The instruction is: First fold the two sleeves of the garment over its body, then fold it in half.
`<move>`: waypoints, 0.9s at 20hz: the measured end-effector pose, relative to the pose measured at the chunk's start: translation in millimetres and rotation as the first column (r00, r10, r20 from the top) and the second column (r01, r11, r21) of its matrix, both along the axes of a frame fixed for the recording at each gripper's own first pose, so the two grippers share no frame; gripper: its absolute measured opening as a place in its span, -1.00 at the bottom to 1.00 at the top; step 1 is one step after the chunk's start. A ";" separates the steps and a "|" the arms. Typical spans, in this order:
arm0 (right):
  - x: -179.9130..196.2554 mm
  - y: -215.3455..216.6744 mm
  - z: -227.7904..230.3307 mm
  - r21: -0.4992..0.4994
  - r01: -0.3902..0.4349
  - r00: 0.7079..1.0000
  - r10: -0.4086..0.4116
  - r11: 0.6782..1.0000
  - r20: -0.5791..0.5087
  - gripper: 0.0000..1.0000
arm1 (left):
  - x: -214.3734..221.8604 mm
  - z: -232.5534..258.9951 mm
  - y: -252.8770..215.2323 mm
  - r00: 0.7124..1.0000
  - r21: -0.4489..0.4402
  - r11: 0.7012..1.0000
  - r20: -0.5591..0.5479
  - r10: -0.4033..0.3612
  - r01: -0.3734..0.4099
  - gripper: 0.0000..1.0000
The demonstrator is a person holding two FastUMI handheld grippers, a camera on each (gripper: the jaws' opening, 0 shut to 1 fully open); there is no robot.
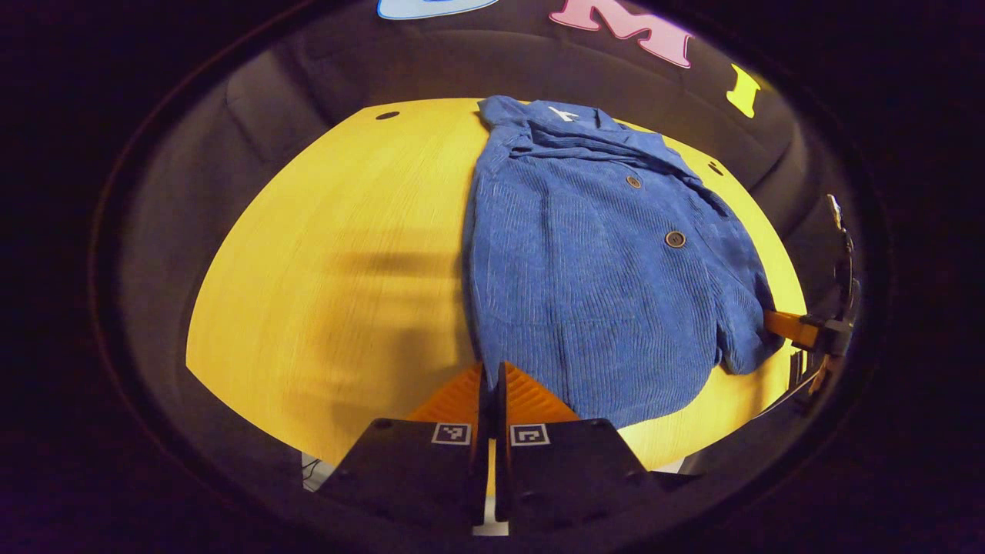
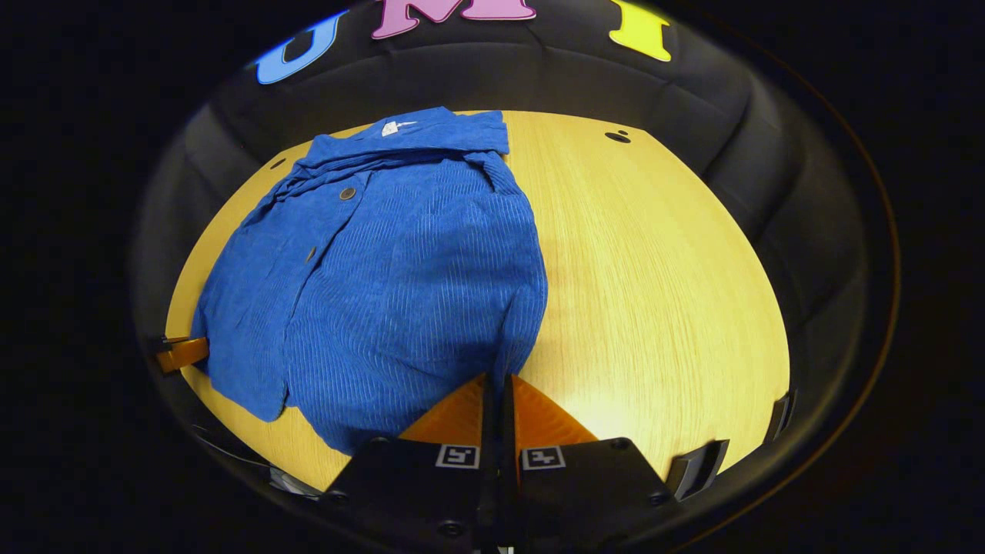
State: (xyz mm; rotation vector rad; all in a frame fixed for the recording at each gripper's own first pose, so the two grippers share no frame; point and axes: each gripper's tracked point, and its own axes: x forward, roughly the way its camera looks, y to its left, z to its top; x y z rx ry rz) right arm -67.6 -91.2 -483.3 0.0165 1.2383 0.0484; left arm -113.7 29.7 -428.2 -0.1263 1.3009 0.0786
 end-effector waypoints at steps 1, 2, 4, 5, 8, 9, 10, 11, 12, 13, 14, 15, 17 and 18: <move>0.8 -0.2 1.5 0.027 0.024 1.000 -0.023 0.999 -0.010 -0.89 | 1.0 -0.3 -2.1 1.000 -0.017 1.000 0.000 0.001 -0.001 -0.95; 1.6 -0.8 1.3 0.051 0.053 0.998 -0.052 0.997 -0.017 -0.89 | 2.9 0.0 -6.1 1.000 -0.049 0.999 0.012 0.012 -0.011 -0.95; 1.5 1.2 2.5 0.076 0.064 0.998 -0.061 0.995 -0.033 -0.90 | 1.5 4.0 -13.3 1.000 -0.116 0.993 -0.002 0.030 -0.030 -1.00; 2.1 3.8 5.9 0.086 0.065 0.998 -0.062 0.994 -0.033 -0.90 | 0.7 4.4 -13.3 0.999 -0.126 0.991 -0.012 0.034 -0.035 -1.00; 14.9 19.7 27.1 0.157 0.092 0.996 -0.092 0.983 -0.004 -0.90 | 18.4 24.4 -18.3 0.998 -0.169 0.984 0.035 0.054 -0.047 -1.00; 23.3 24.1 35.9 0.171 0.085 0.996 -0.089 0.982 0.016 -0.90 | 25.8 34.7 -19.4 0.996 -0.184 0.982 0.061 0.059 -0.047 -1.00; 32.2 27.7 45.3 0.180 0.071 0.996 -0.080 0.981 0.039 -0.90 | 34.7 45.7 -20.9 0.995 -0.197 0.980 0.085 0.059 -0.041 -1.00; 42.3 31.7 55.2 0.188 0.052 0.996 -0.064 0.981 0.062 -0.90 | 43.4 55.6 -21.6 0.993 -0.206 0.978 0.109 0.053 -0.030 -1.00; 54.2 35.7 66.1 0.196 0.034 0.995 -0.051 0.980 0.087 -0.90 | 53.3 63.9 -21.8 0.991 -0.208 0.978 0.128 0.045 -0.017 -1.00; 67.7 40.1 76.1 0.207 0.018 0.993 -0.042 0.978 0.110 -0.91 | 63.5 71.3 -21.9 0.989 -0.209 0.978 0.146 0.035 -0.004 -1.00; 82.4 44.9 86.9 0.221 0.007 0.990 -0.038 0.975 0.136 -0.90 | 75.2 77.8 -21.2 0.986 -0.208 0.978 0.163 0.029 0.006 -1.00; 100.4 50.0 97.4 0.239 0.003 0.985 -0.044 0.971 0.165 -0.90 | 88.6 84.4 -20.1 0.983 -0.208 0.978 0.182 0.024 0.015 -1.00; 133.9 55.2 116.4 0.254 -0.021 0.975 -0.036 0.967 0.218 -0.91 | 119.6 96.5 -15.5 0.974 -0.208 0.978 0.225 0.018 0.030 -1.00; 149.3 56.2 125.7 0.257 -0.036 0.970 -0.029 0.966 0.243 -0.91 | 137.3 103.0 -11.9 0.969 -0.211 0.977 0.248 0.018 0.036 -1.00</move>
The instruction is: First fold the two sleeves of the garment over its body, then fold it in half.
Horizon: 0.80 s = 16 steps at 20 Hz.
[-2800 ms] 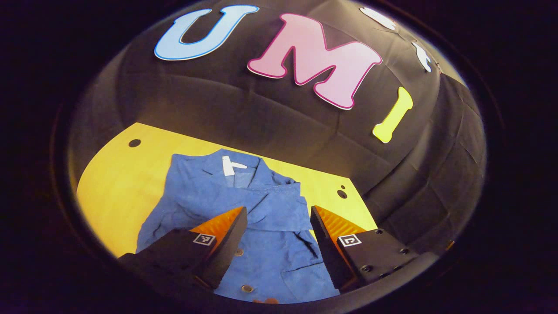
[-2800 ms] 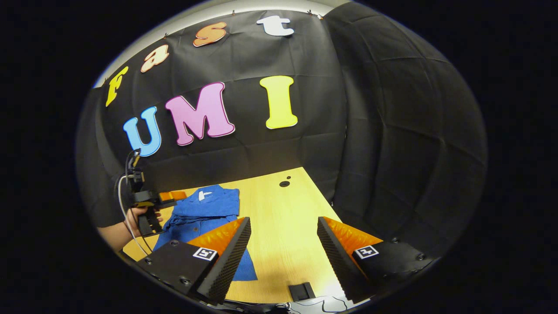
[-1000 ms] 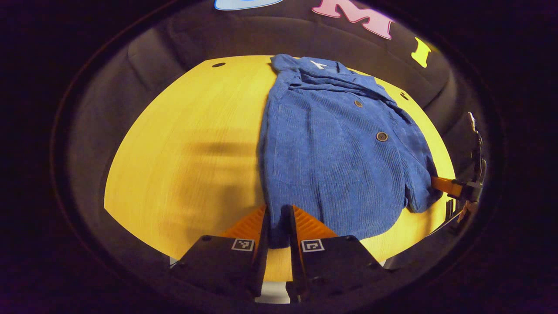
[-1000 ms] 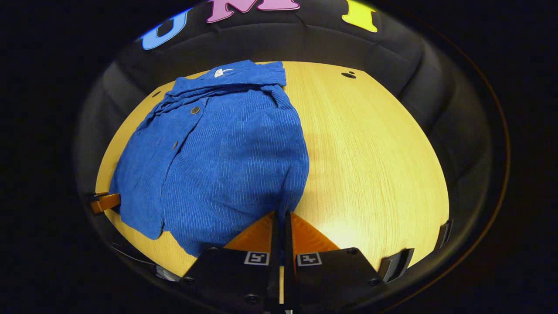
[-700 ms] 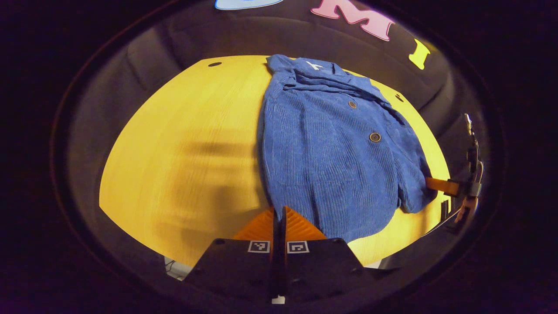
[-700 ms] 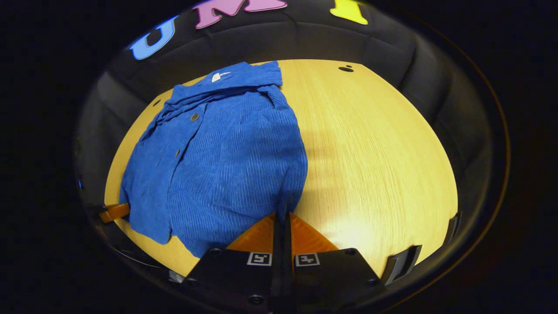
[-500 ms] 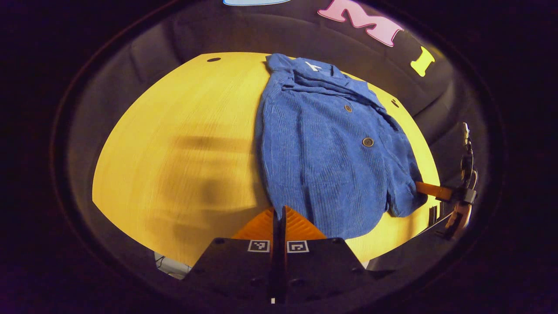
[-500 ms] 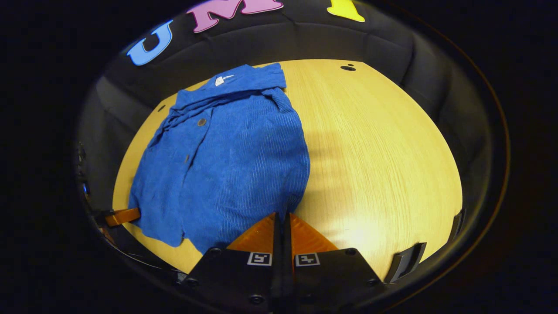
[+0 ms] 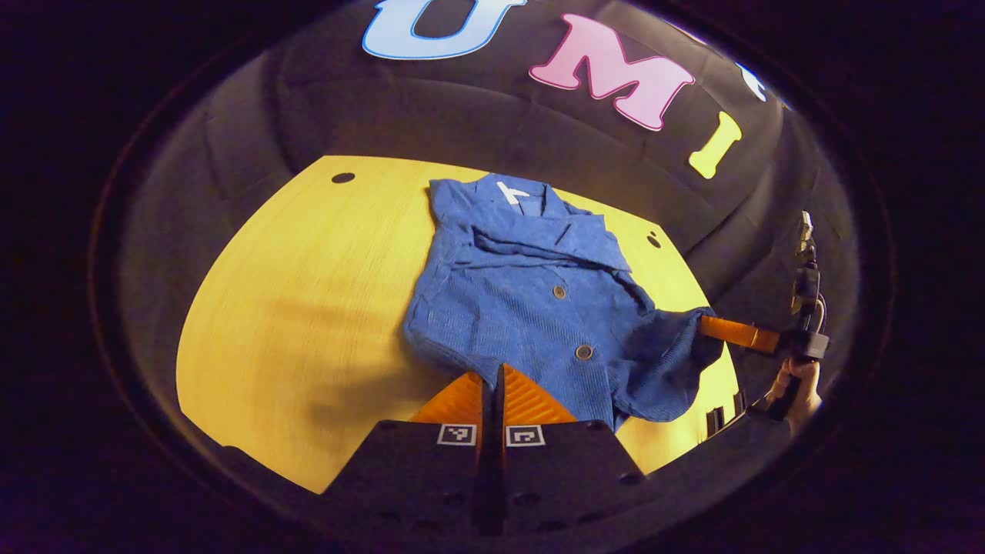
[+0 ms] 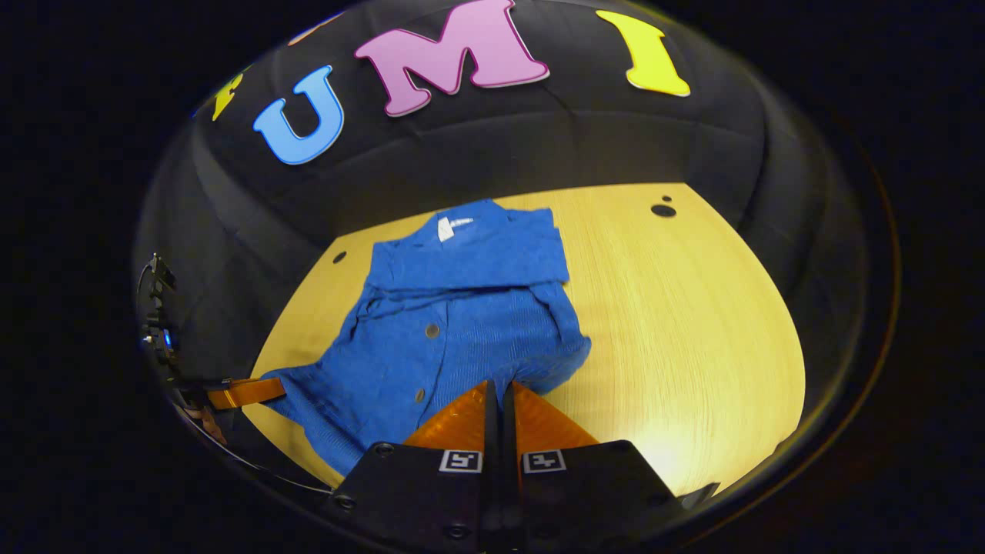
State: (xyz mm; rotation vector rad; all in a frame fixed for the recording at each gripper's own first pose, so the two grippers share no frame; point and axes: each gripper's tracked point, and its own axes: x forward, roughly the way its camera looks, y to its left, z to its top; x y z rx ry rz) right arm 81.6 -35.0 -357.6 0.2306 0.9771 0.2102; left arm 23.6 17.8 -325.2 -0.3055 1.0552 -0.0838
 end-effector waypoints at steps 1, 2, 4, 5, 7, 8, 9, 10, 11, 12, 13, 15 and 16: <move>18.5 1.0 9.0 0.003 -0.009 1.000 0.009 1.000 0.028 -0.91 | 17.3 6.2 3.4 1.000 -0.008 1.000 0.023 0.002 -0.002 -1.00; 37.0 1.1 15.7 0.007 -0.013 0.998 0.013 1.000 0.053 -0.91 | 36.0 12.1 7.3 0.999 -0.016 1.000 0.045 0.006 -0.006 -1.00; 72.2 2.6 28.8 0.021 -0.015 0.995 0.013 1.000 0.100 -0.92 | 74.5 20.2 20.9 0.996 -0.012 1.000 0.087 0.013 -0.012 -1.00; 89.7 4.7 34.0 0.025 -0.019 0.992 0.016 1.000 0.122 -0.92 | 96.0 25.5 29.5 0.993 -0.006 1.000 0.113 0.014 -0.013 -1.00; 126.6 3.6 35.6 0.001 -0.037 0.986 0.037 0.999 0.165 -0.92 | 137.3 29.9 45.2 0.988 0.013 1.000 0.157 0.011 -0.014 -1.00; 146.1 1.6 31.8 -0.024 -0.044 0.981 0.048 0.999 0.188 -0.92 | 155.3 30.0 49.9 0.985 0.015 1.000 0.174 0.011 -0.013 -1.00; 165.6 -0.2 28.6 -0.048 -0.050 0.975 0.059 0.998 0.212 -0.92 | 172.5 31.3 58.2 0.981 0.014 1.000 0.193 0.012 -0.015 -1.00; 185.3 -0.5 23.7 -0.066 -0.056 0.971 0.069 0.996 0.229 -0.91 | 192.8 28.7 64.1 0.978 0.023 1.000 0.207 0.006 -0.011 -1.00; 203.8 0.4 19.3 -0.077 -0.056 0.966 0.074 0.995 0.249 -0.92 | 213.1 21.6 67.2 0.974 0.040 0.999 0.225 -0.003 -0.006 -1.00; 221.8 0.8 13.7 -0.080 -0.050 0.961 0.070 0.996 0.269 -0.92 | 235.5 15.2 70.9 0.969 0.057 0.998 0.248 -0.013 -0.002 -1.00; 239.1 0.7 7.6 -0.080 -0.041 0.958 0.062 0.996 0.280 -0.91 | 253.5 8.9 69.7 0.966 0.052 0.999 0.260 -0.017 0.003 -1.00; 272.6 2.0 -7.2 -0.080 -0.021 0.953 0.044 0.997 0.301 -0.92 | 290.6 -8.6 66.9 0.961 0.046 0.999 0.276 -0.034 0.022 -1.00; 288.4 1.2 -17.5 -0.090 -0.010 0.951 0.037 0.996 0.307 -0.92 | 311.7 -24.1 68.5 0.956 0.077 0.997 0.290 -0.046 0.024 -1.00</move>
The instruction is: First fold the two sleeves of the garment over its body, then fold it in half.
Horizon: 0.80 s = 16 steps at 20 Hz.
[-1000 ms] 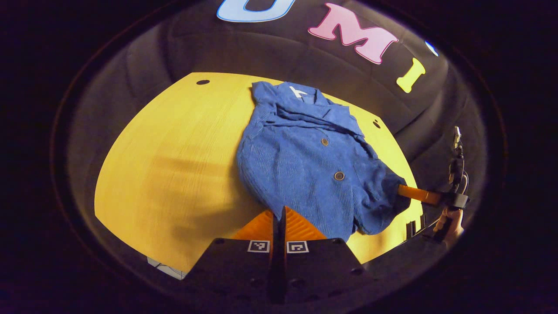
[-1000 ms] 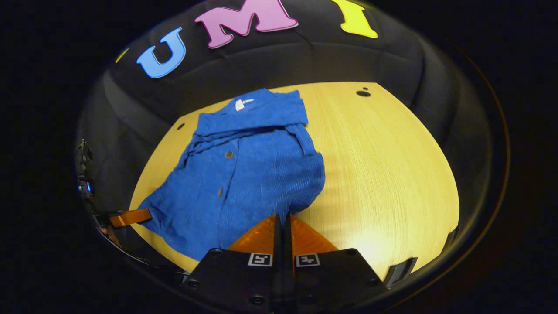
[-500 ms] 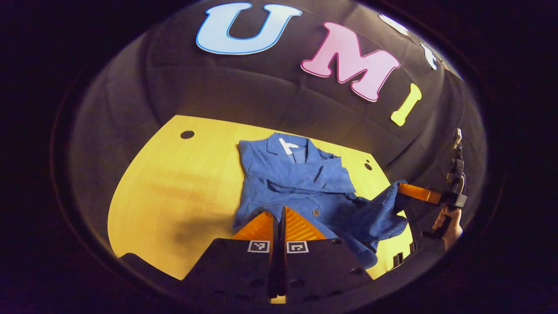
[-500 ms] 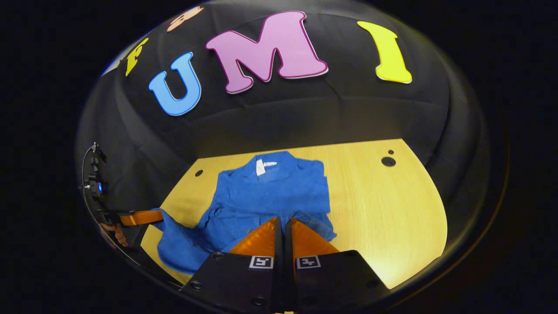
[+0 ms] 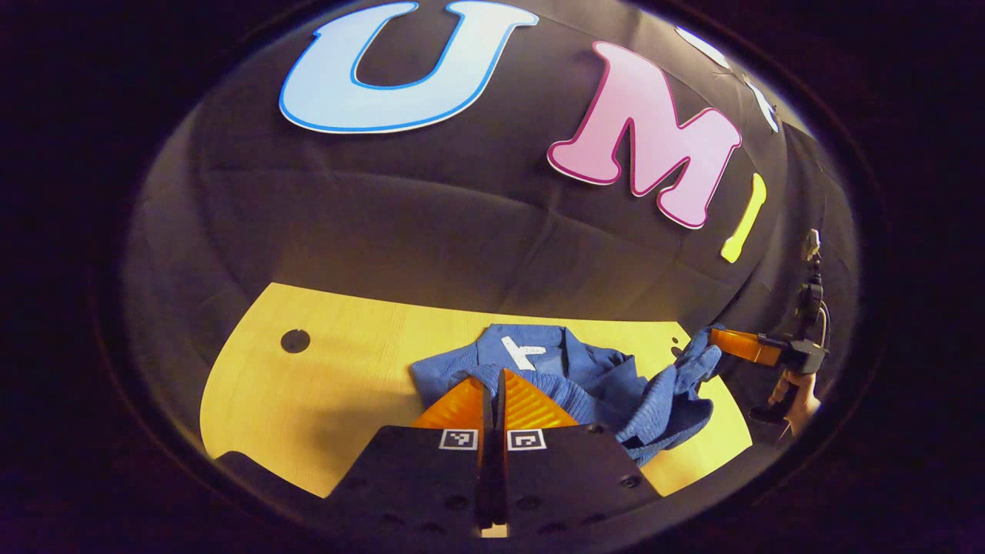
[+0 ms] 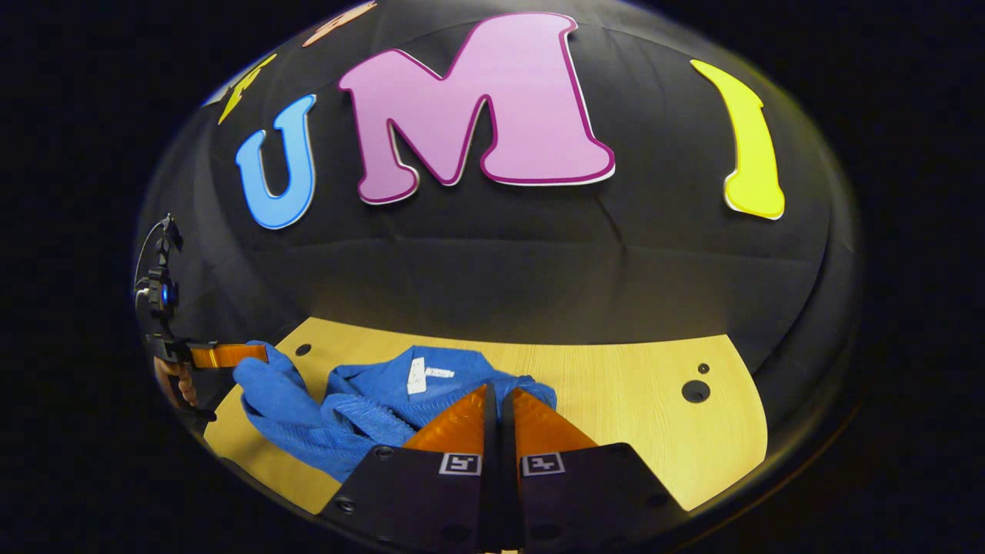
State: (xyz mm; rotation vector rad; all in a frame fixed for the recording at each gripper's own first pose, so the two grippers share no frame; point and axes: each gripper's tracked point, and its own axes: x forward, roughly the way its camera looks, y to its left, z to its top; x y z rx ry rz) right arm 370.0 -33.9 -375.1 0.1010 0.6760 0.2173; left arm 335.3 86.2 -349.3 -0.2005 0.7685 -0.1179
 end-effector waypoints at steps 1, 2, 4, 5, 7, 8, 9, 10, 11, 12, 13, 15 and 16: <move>15.1 -0.7 -9.4 -0.014 -0.001 1.000 0.001 1.000 0.010 -1.00 | 15.8 -11.3 1.9 1.000 0.021 1.000 0.020 -0.006 0.005 -1.00; 30.4 -1.0 -21.5 -0.038 -0.002 1.000 0.002 0.999 0.019 -0.92 | 33.4 -20.2 2.6 0.999 0.023 1.000 0.051 -0.017 0.016 -1.00; 57.7 -2.1 -50.0 -0.084 -0.012 0.999 0.015 0.996 0.033 -0.92 | 69.0 -36.9 -4.0 0.990 -0.051 0.998 0.141 -0.016 0.024 -1.00; 67.1 -2.0 -67.5 -0.095 -0.010 1.000 0.012 0.995 0.022 -1.00 | 81.3 -50.3 2.0 0.989 -0.058 0.998 0.146 0.010 -0.001 -1.00; 82.0 -9.7 -102.1 -0.148 0.017 1.000 -0.015 0.989 0.016 -0.92 | 100.5 -74.5 16.2 0.984 -0.050 0.997 0.163 0.073 -0.066 -0.95; 85.2 -13.5 -112.1 -0.178 0.024 1.000 -0.021 0.984 0.020 -1.00 | 101.3 -81.3 19.3 0.983 -0.042 0.996 0.165 0.085 -0.079 -0.91; 84.7 -12.0 -122.1 -0.190 0.016 1.000 -0.015 0.982 0.009 -0.67 | 101.2 -92.9 20.8 0.985 -0.026 0.996 0.152 0.088 -0.085 -0.38; 82.7 -16.7 -129.1 -0.231 0.011 1.000 -0.011 0.973 0.000 -0.52 | 97.8 -101.0 25.1 0.986 0.010 0.994 0.128 0.103 -0.105 0.15; 76.7 -20.1 -133.8 -0.270 0.000 1.000 -0.002 0.963 -0.008 -0.01 | 87.0 -110.3 29.1 0.991 0.050 0.992 0.076 0.111 -0.115 0.67; 70.7 -21.7 -134.0 -0.284 -0.001 1.000 0.001 0.959 -0.001 0.49 | 85.5 -107.9 31.2 0.987 0.090 0.985 0.082 0.137 -0.144 0.67; 65.1 -19.7 -126.7 -0.276 0.004 1.000 0.003 0.961 0.025 1.00 | 80.0 -102.6 34.5 0.983 0.123 0.978 0.103 0.154 -0.166 0.69; 46.8 -14.5 -105.6 -0.226 0.035 0.997 -0.018 0.974 0.075 0.98 | 68.3 -76.6 33.2 0.968 0.143 0.969 0.176 0.177 -0.203 0.69; 38.9 -16.1 -94.1 -0.200 0.056 0.994 -0.036 0.978 0.102 0.98 | 59.0 -59.1 29.0 0.960 0.141 0.968 0.218 0.173 -0.207 0.69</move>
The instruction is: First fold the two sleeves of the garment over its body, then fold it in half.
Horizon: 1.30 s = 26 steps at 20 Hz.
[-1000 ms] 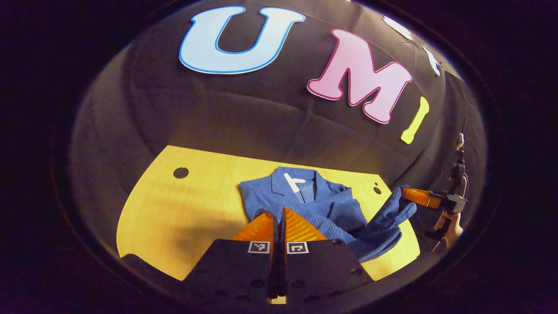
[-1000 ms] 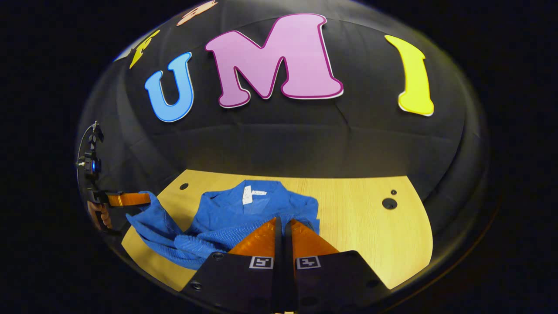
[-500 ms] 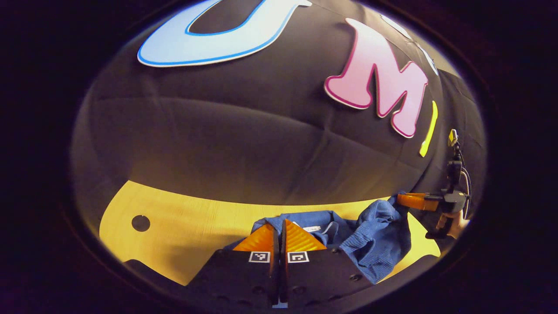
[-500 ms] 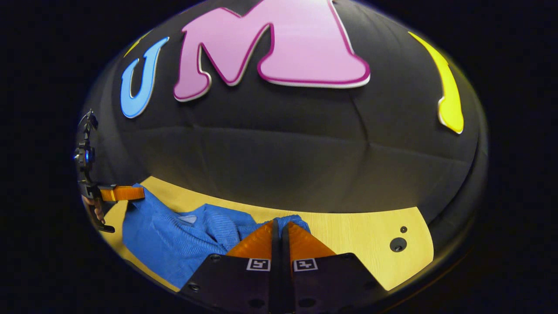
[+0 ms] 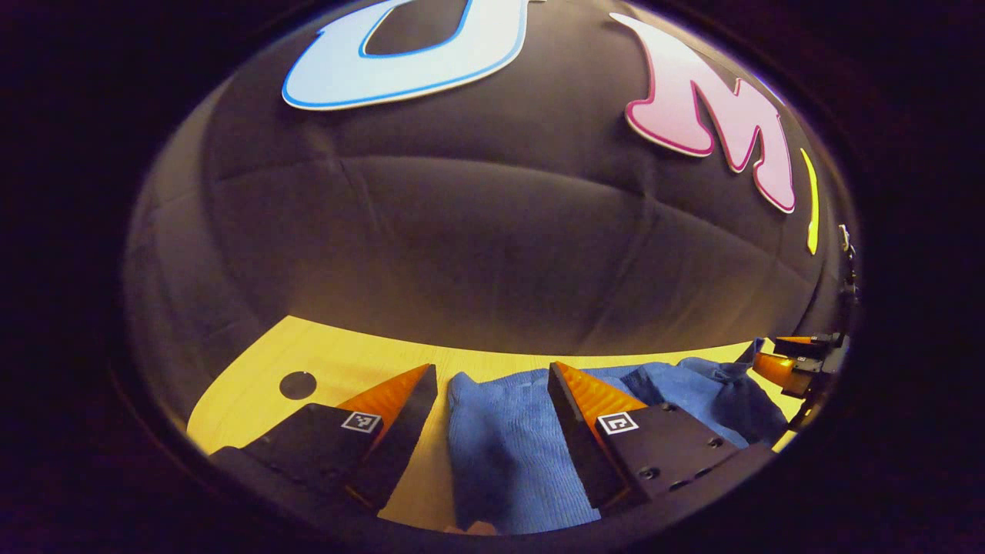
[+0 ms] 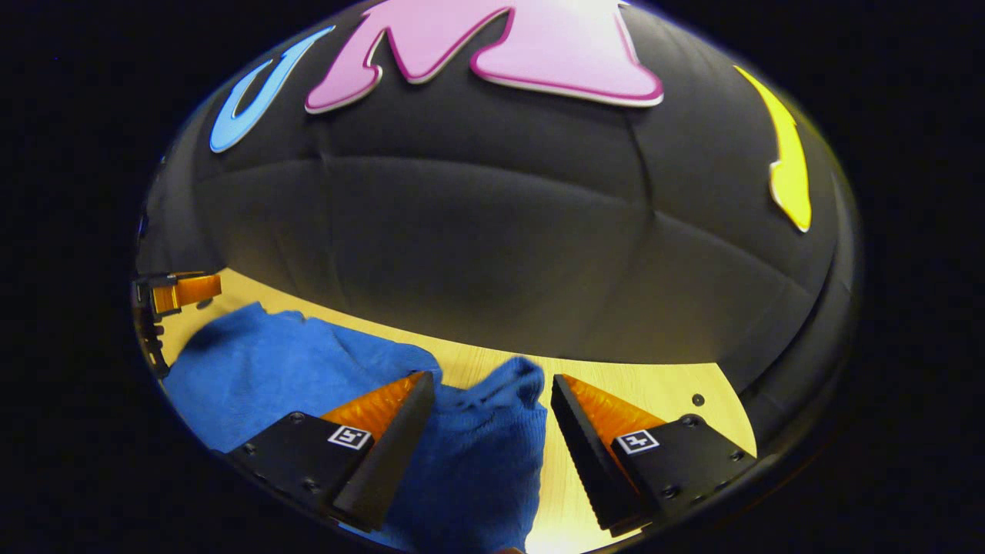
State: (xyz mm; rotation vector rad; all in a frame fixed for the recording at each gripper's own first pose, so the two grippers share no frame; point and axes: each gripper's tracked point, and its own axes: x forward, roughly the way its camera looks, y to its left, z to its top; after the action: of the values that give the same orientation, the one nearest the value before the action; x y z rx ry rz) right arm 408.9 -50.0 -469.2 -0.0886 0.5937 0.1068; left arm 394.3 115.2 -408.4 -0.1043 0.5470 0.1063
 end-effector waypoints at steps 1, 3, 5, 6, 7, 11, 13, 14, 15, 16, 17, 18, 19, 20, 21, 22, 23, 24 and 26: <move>-8.6 -1.2 12.9 0.019 0.005 0.999 -0.006 1.000 0.032 0.97 | -13.4 18.1 -4.9 0.999 0.008 1.000 0.045 -0.007 0.006 0.69; -32.2 -4.6 44.0 0.026 0.006 0.995 -0.009 1.000 0.103 0.96 | -39.8 50.3 -16.3 0.993 0.014 1.000 0.111 -0.028 0.026 0.70; -62.0 -3.2 71.5 0.059 0.008 0.989 -0.016 0.998 0.148 0.96 | -70.6 85.7 -29.3 0.983 0.007 0.999 0.180 -0.042 0.042 0.69; -76.4 -4.8 87.3 0.074 0.015 0.984 -0.028 0.997 0.174 0.96 | -86.7 106.0 -36.3 0.974 0.000 0.999 0.222 -0.050 0.051 0.70; -90.0 -6.7 102.8 0.082 0.021 0.978 -0.038 0.996 0.205 0.96 | -102.7 128.2 -41.2 0.960 -0.007 0.998 0.273 -0.055 0.059 0.68; -159.2 -10.4 182.8 0.063 0.008 0.947 -0.028 0.998 0.320 0.94 | -175.5 212.7 -60.7 0.886 0.027 0.994 0.452 -0.106 0.106 0.63; -193.6 -8.6 213.3 0.078 -0.008 0.940 -0.019 0.997 0.339 0.93 | -207.1 233.5 -74.3 0.870 0.043 0.987 0.467 -0.159 0.157 0.63; -208.7 -8.6 226.1 0.100 -0.010 0.942 -0.024 0.995 0.336 0.92 | -225.1 244.4 -78.4 0.870 0.035 0.988 0.470 -0.149 0.150 0.63; -224.0 -8.7 237.6 0.118 -0.004 0.944 -0.035 0.993 0.327 0.93 | -243.9 255.9 -77.4 0.871 0.030 0.990 0.472 -0.138 0.140 0.63; -239.9 -9.1 249.8 0.130 0.004 0.947 -0.046 0.991 0.317 0.93 | -262.5 268.9 -76.1 0.867 0.033 0.991 0.481 -0.129 0.129 0.63; -254.9 -10.3 261.4 0.137 0.015 0.950 -0.056 0.991 0.307 0.93 | -277.9 283.2 -78.1 0.857 0.044 0.992 0.499 -0.127 0.122 0.63; -271.6 -11.3 274.1 0.151 0.023 0.955 -0.067 0.988 0.290 0.93 | -295.9 300.8 -82.8 0.842 0.045 0.991 0.524 -0.130 0.124 0.60; -290.0 -8.8 287.2 0.175 0.031 0.959 -0.079 0.984 0.273 0.92 | -313.3 319.8 -92.5 0.820 0.031 0.988 0.554 -0.144 0.152 0.63; -302.8 -8.8 304.0 0.190 0.037 0.954 -0.091 0.981 0.286 0.92 | -331.7 338.4 -100.2 0.793 0.008 0.983 0.590 -0.152 0.183 0.63; -315.1 -9.3 320.9 0.198 0.044 0.947 -0.105 0.979 0.305 0.92 | -351.8 358.7 -105.2 0.764 -0.014 0.979 0.627 -0.150 0.204 0.63; -326.7 -10.4 334.3 0.200 0.049 0.941 -0.112 0.979 0.318 0.92 | -371.8 374.4 -106.1 0.740 -0.024 0.976 0.656 -0.147 0.215 0.63; -338.2 -11.1 344.0 0.196 0.061 0.938 -0.123 0.979 0.324 0.92 | -390.3 384.8 -103.6 0.729 -0.014 0.978 0.669 -0.146 0.208 0.63; -351.8 -10.2 350.6 0.199 0.067 0.939 -0.129 0.978 0.320 0.92 | -404.3 388.7 -97.9 0.728 0.015 0.981 0.668 -0.154 0.193 0.63; -375.9 2.6 357.7 0.226 0.066 0.943 -0.135 0.972 0.303 0.93 | -430.2 396.6 -92.4 0.743 0.090 0.985 0.647 -0.169 0.145 0.63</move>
State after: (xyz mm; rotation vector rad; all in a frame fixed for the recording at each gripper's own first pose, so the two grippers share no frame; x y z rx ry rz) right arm 33.0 -47.4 -111.5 0.1324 0.2609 0.0543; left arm -35.8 22.9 -11.8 -0.0546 -0.1580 -0.0905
